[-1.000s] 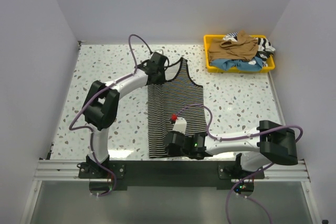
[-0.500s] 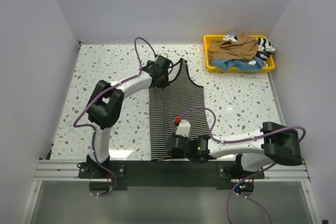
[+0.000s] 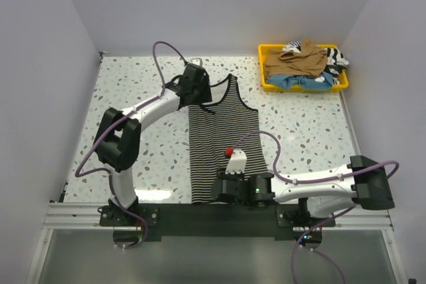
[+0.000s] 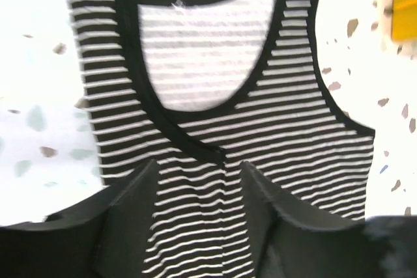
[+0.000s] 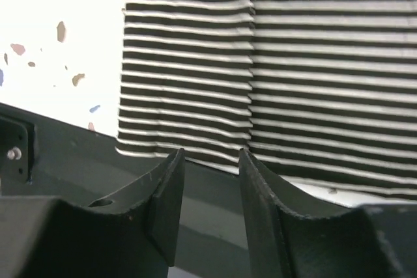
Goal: Fold and stack the tank tops
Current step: Fold the tank top
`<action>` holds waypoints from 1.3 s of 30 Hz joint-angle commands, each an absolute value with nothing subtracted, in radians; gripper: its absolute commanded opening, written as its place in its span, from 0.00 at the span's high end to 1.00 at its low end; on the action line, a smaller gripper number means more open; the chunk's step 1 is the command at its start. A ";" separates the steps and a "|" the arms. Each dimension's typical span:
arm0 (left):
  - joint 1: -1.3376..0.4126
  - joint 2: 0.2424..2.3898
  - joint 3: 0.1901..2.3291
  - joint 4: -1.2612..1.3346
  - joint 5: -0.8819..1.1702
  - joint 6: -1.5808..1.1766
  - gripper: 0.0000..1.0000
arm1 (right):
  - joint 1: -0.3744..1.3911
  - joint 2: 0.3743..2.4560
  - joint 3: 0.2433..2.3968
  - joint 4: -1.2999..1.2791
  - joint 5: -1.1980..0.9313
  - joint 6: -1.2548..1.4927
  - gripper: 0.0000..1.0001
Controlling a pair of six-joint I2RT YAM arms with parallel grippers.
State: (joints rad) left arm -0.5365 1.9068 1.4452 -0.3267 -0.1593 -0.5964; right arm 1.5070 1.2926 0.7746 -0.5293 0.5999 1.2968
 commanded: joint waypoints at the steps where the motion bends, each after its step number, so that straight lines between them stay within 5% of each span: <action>1: -0.483 1.845 1.398 -0.291 -0.155 -0.638 0.45 | 1.509 1.409 0.963 -0.578 0.696 1.156 0.60; 5: -0.459 1.890 1.358 -0.276 -0.134 -0.658 0.71 | 1.499 1.630 1.101 -0.584 0.675 1.037 0.69; 21: -0.353 2.117 1.427 -0.302 -0.169 -0.634 0.81 | 1.470 1.959 1.284 -0.308 0.440 0.830 0.73; 28: -0.288 2.114 1.544 -0.284 -0.104 -0.554 0.72 | 1.366 1.965 1.336 -0.195 0.341 0.769 0.67; 35: -0.287 2.044 1.700 -0.325 -0.045 -0.477 0.45 | 1.299 1.743 1.304 -0.230 0.383 0.683 0.47; 39: -0.304 1.947 1.674 -0.313 -0.006 -0.511 0.39 | 1.149 1.567 1.225 -0.301 0.367 0.672 0.49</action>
